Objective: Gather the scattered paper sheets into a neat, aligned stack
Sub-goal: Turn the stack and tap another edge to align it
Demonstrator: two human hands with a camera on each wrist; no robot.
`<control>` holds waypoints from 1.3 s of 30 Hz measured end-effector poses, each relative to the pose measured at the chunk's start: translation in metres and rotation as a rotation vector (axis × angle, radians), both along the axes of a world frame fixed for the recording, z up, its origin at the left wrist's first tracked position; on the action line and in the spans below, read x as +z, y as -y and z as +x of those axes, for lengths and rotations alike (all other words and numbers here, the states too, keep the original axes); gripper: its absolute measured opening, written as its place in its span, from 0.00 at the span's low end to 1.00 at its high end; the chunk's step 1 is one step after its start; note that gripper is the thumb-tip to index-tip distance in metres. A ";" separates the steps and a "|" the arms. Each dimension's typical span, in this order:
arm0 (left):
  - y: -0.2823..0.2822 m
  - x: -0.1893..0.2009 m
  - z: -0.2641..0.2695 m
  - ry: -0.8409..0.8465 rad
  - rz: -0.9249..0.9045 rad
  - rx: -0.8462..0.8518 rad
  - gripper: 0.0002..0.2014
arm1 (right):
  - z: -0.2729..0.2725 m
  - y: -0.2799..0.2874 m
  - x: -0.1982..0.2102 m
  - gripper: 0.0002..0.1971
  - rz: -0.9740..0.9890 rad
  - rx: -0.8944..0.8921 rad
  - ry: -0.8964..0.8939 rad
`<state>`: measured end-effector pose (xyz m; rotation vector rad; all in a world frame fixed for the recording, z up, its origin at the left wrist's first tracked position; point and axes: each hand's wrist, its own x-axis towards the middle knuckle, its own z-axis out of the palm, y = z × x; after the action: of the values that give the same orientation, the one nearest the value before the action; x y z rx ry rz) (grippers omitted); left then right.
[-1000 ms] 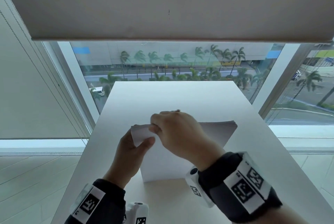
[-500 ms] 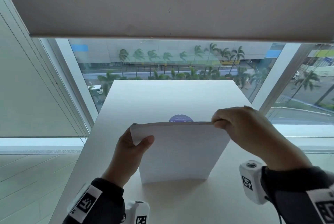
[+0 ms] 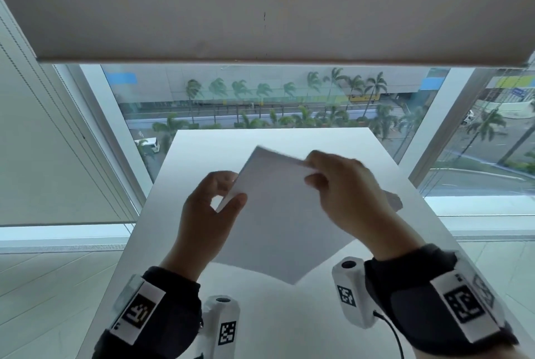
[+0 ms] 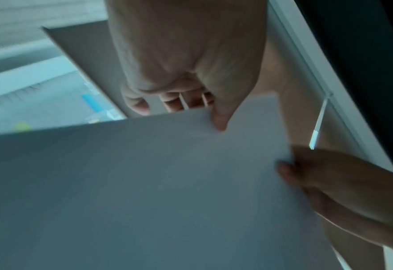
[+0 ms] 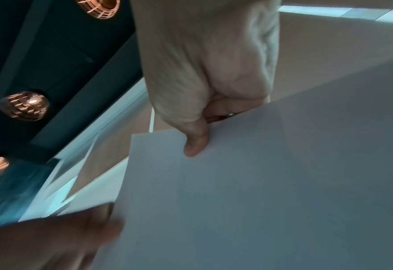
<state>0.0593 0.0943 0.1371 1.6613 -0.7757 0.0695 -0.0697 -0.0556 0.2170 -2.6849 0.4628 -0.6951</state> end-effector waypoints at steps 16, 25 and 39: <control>-0.011 -0.021 0.020 -0.314 -0.147 -0.132 0.14 | -0.043 0.059 -0.102 0.23 1.008 -0.131 0.613; -0.029 -0.054 0.006 -0.341 -0.092 -0.055 0.16 | -0.059 0.057 -0.149 0.11 1.098 -0.089 0.389; -0.031 -0.052 0.003 -0.375 -0.107 -0.039 0.12 | -0.051 0.044 -0.133 0.09 0.857 -0.294 0.352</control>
<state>0.0621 0.1250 0.0848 1.4983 -0.5091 -0.2192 -0.1206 -0.0996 0.0838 -1.6763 0.8353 -0.7919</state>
